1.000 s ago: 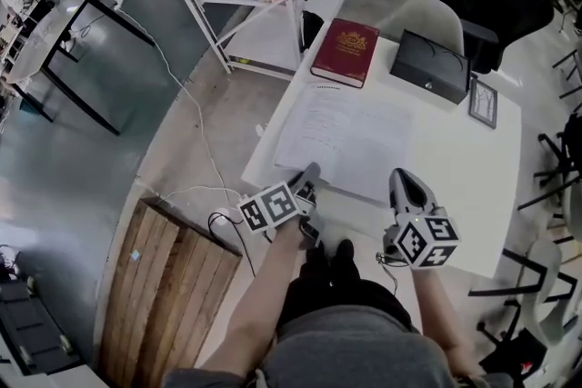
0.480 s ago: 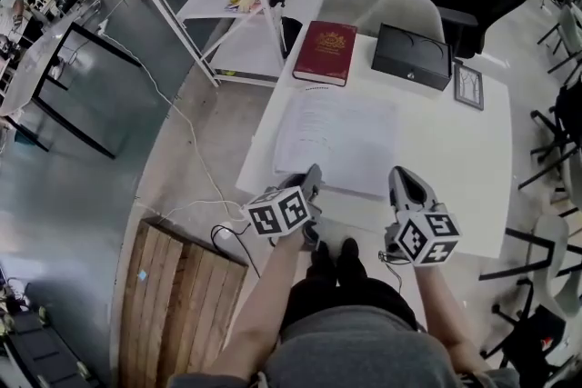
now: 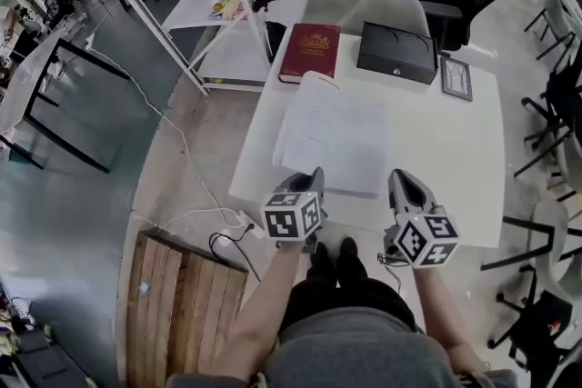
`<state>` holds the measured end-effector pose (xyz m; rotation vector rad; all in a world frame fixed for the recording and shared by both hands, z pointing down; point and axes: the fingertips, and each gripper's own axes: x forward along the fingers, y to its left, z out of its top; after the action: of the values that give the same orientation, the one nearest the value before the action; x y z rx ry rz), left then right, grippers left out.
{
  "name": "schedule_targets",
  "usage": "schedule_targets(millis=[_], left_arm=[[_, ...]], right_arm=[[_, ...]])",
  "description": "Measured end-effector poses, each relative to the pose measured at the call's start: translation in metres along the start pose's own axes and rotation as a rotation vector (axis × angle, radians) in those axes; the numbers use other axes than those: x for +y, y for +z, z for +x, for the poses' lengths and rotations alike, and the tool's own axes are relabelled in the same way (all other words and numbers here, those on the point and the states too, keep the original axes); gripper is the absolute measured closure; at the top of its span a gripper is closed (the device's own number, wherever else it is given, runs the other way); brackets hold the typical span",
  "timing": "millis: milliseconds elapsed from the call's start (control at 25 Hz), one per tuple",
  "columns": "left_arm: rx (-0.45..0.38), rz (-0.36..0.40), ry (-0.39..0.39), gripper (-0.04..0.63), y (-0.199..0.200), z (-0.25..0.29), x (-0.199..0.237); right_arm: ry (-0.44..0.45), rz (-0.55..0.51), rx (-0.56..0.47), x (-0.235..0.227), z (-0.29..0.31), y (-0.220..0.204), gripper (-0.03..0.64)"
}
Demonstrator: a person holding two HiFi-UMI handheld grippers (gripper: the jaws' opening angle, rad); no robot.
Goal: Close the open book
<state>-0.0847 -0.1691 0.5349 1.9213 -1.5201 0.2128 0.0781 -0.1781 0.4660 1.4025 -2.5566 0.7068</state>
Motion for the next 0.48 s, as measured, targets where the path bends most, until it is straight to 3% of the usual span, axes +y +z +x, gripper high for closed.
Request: schedule_targets(millis=[480], left_arm=[[0.139, 0.154, -0.018, 0.578, -0.018, 0.021, -0.019]], right_arm=[[-0.055, 0.027, -0.021, -0.015, -0.012, -0.001, 0.607]])
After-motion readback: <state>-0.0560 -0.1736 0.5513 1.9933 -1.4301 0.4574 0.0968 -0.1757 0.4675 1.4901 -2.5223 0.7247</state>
